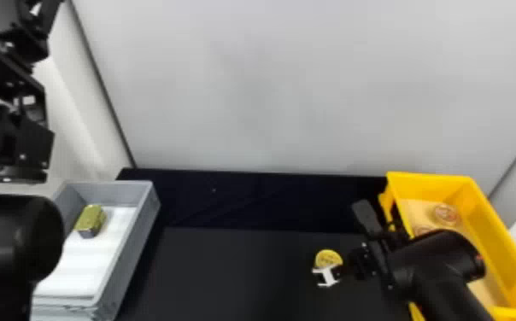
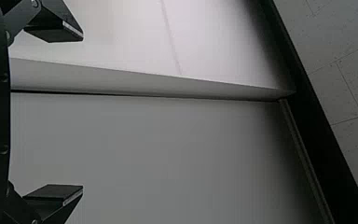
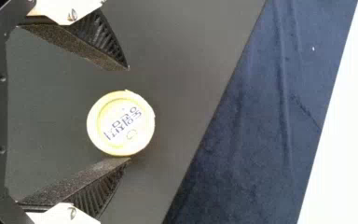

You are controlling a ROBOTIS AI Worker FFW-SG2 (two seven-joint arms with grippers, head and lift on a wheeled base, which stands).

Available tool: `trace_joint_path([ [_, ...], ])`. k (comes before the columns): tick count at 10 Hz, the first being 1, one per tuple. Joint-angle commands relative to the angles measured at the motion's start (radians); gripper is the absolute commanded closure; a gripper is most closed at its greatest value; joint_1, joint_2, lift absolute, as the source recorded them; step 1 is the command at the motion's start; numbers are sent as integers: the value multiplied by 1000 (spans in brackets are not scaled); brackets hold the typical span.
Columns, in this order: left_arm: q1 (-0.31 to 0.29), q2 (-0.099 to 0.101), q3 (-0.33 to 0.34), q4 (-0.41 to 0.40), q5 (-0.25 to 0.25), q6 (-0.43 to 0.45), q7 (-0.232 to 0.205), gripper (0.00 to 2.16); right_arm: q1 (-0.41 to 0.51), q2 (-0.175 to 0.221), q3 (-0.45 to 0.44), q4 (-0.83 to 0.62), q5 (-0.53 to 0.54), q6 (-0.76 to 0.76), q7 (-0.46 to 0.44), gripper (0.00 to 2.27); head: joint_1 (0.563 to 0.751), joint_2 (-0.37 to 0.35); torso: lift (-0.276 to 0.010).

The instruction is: Pick up the round yellow can and place it in the yellow rectangular box

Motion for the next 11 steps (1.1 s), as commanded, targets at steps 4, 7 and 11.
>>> trace_joint_path([
  [4,0,0,-1,2,0,-8,-3,128,-16,10,4,52,-7,-36,-27,110,663,54,0],
  [7,0,-3,0,2,-2,-8,-3,128,-15,4,18,31,-5,-27,-25,575,663,54,0],
  [11,3,-3,5,0,-2,-8,-3,128,-13,2,18,20,-5,-35,-10,593,663,54,0],
])
